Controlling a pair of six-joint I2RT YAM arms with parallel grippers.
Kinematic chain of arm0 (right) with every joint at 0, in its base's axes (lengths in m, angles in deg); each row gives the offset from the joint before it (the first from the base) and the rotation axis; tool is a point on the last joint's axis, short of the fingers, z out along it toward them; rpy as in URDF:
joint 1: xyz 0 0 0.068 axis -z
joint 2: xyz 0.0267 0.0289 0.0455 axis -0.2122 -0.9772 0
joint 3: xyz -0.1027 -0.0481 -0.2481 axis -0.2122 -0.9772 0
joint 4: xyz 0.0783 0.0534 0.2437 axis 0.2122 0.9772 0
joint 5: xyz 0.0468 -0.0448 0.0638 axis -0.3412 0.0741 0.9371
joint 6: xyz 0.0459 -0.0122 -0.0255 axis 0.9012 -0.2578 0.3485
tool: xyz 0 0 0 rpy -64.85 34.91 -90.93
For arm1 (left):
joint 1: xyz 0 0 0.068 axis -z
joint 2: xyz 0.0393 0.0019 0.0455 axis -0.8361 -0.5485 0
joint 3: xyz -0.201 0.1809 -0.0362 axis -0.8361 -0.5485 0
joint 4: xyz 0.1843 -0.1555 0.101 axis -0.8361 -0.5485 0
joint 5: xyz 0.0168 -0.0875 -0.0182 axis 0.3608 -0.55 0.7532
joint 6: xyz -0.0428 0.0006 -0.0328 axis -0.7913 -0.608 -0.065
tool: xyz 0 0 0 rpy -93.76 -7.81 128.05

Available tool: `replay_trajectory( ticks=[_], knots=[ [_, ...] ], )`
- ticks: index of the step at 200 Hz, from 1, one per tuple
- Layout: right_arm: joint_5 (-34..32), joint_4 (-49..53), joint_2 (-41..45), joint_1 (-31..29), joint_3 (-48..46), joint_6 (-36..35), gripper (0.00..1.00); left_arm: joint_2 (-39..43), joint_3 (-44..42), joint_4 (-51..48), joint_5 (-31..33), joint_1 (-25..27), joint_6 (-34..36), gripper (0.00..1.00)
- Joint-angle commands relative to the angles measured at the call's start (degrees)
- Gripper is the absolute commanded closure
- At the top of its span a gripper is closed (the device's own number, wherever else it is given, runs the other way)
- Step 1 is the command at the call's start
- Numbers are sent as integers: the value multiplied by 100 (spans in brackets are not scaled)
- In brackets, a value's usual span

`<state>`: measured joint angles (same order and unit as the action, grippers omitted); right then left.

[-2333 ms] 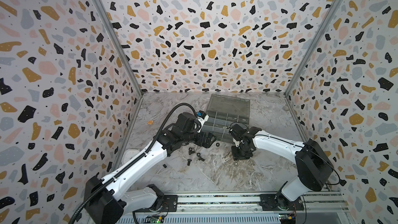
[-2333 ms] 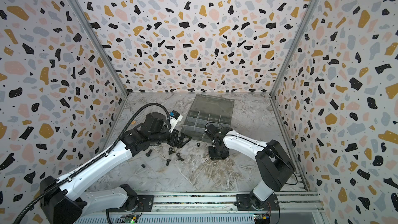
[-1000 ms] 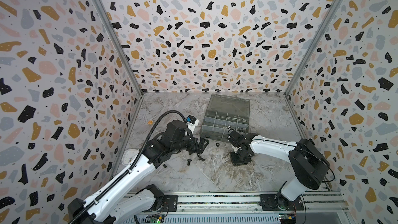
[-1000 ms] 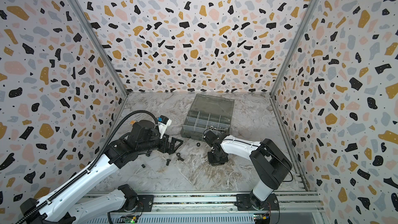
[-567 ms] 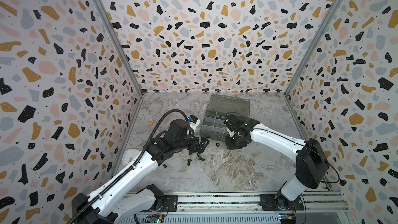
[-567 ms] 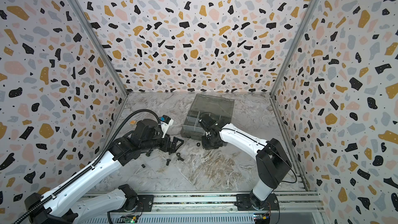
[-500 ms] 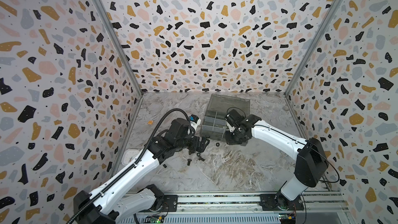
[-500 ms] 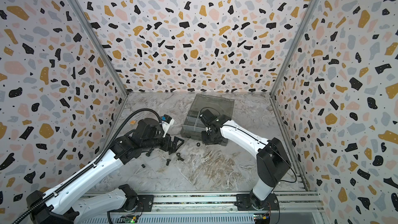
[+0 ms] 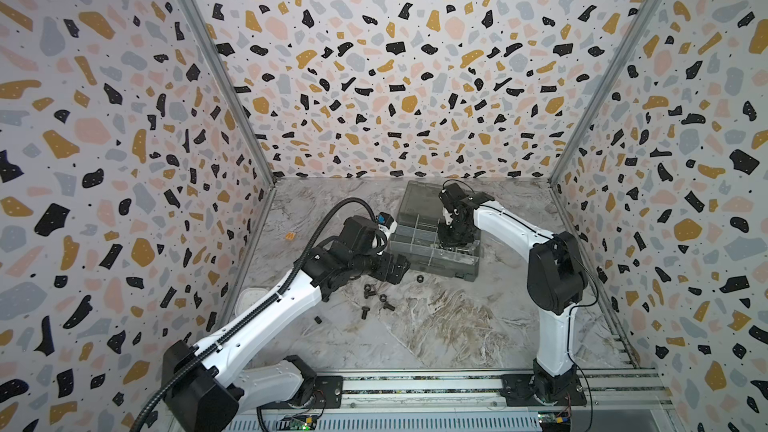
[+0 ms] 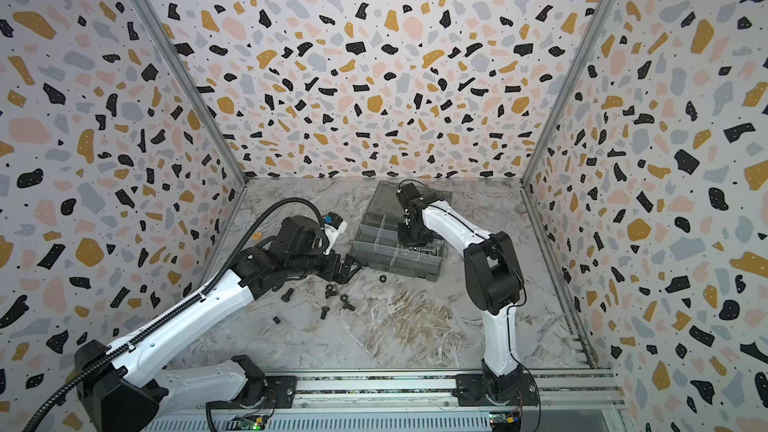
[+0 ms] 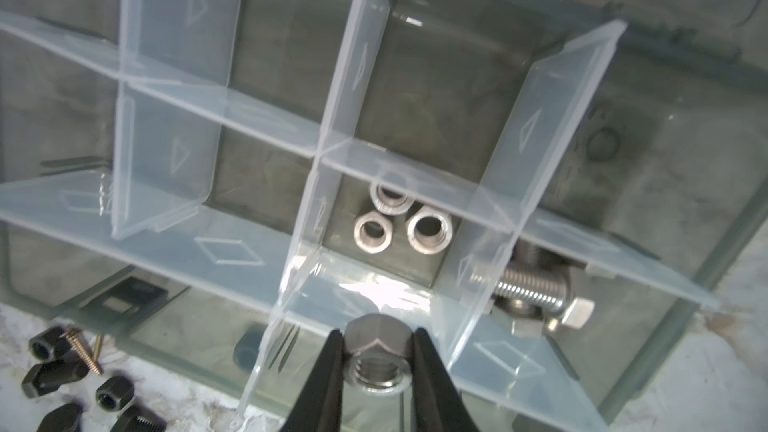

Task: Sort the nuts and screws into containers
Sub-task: 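Carry the silver nut into the nut compartment and open the right gripper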

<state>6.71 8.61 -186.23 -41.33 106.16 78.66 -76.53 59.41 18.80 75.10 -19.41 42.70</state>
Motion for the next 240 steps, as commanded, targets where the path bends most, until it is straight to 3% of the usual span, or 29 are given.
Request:
replay_trajectory(
  ticks=[1,40,66,91,184,213,218,227,240],
  knots=[
    [28,177,-42,115,359,-226,81,-96,228,114,48,-21,103,0],
    [123,234,-409,192,633,-339,79,-386,429,82,103,-41,156,0],
    [251,228,-468,262,661,-406,65,-537,490,103,81,-49,160,0],
    [291,286,-329,322,657,-482,62,-688,566,124,60,-58,177,0],
    [170,871,1407,638,-428,-490,58,-1659,1087,-15,101,-67,535,0],
    [490,871,2031,859,-1020,-550,53,-2107,1127,25,-24,-63,428,3],
    [598,851,2122,912,-1125,-569,51,-2205,1143,25,-98,-58,383,4],
    [814,774,2280,978,-1313,-647,28,-2368,1099,139,-189,-17,247,6],
    [972,679,2455,1050,-1532,-793,21,-2576,1004,365,-147,65,9,7]
  ],
)
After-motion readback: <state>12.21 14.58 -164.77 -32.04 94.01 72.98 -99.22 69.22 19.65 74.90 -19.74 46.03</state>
